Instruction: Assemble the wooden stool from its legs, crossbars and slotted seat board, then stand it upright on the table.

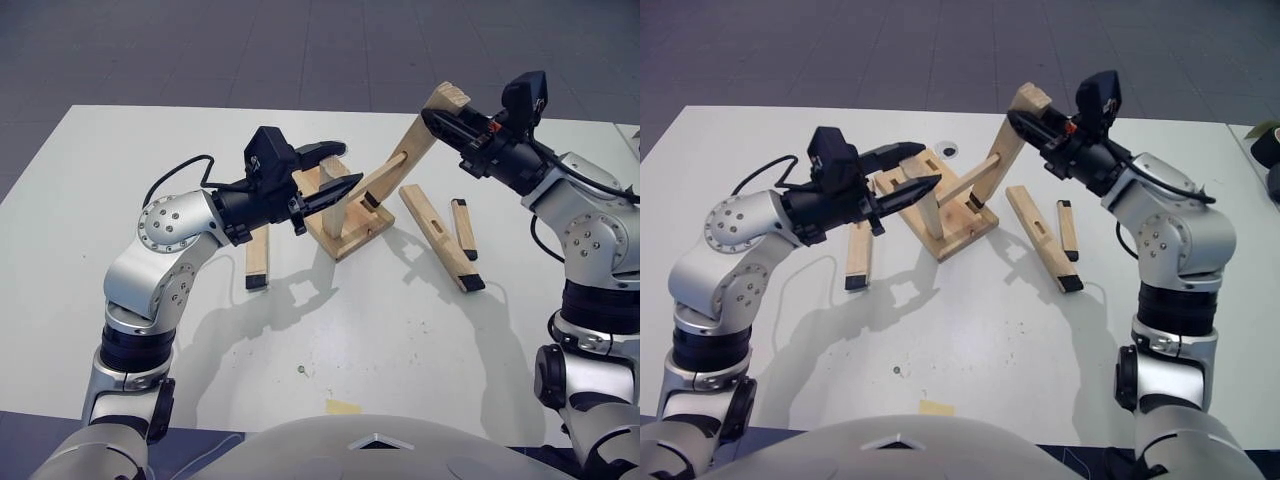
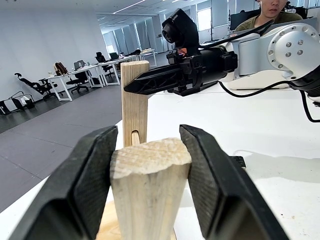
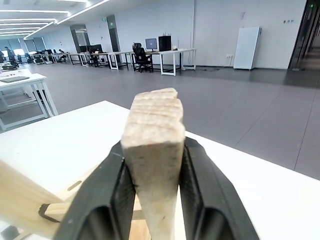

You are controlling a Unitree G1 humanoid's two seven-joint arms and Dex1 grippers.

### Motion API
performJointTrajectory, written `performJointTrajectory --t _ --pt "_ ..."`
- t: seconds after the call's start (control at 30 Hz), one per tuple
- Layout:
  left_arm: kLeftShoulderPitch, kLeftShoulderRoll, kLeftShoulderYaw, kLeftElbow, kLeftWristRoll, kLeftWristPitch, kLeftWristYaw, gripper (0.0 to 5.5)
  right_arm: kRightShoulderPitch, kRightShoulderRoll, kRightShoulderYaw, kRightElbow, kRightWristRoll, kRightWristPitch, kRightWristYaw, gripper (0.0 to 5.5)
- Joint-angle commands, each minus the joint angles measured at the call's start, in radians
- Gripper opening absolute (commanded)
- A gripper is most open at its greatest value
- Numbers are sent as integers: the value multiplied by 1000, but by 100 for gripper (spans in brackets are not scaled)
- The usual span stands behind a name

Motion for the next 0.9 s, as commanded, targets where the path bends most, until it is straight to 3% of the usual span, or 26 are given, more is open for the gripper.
performJointTrajectory --t 0.03,0.37,0.67,0.9 --pt "-1 8 -10 8 8 0 -6 207 -51 3 -13 28 76 143 -17 104" --pt "-1 9 -12 19 12 -13 -14 207 -142 -50 15 37 65 268 -13 103" --pt "5 6 -13 18 17 -19 -8 207 71 38 164 2 -4 274 -63 103" --pt "3 7 -18 16 20 -17 -9 204 112 92 154 22 -2 309 -145 103"
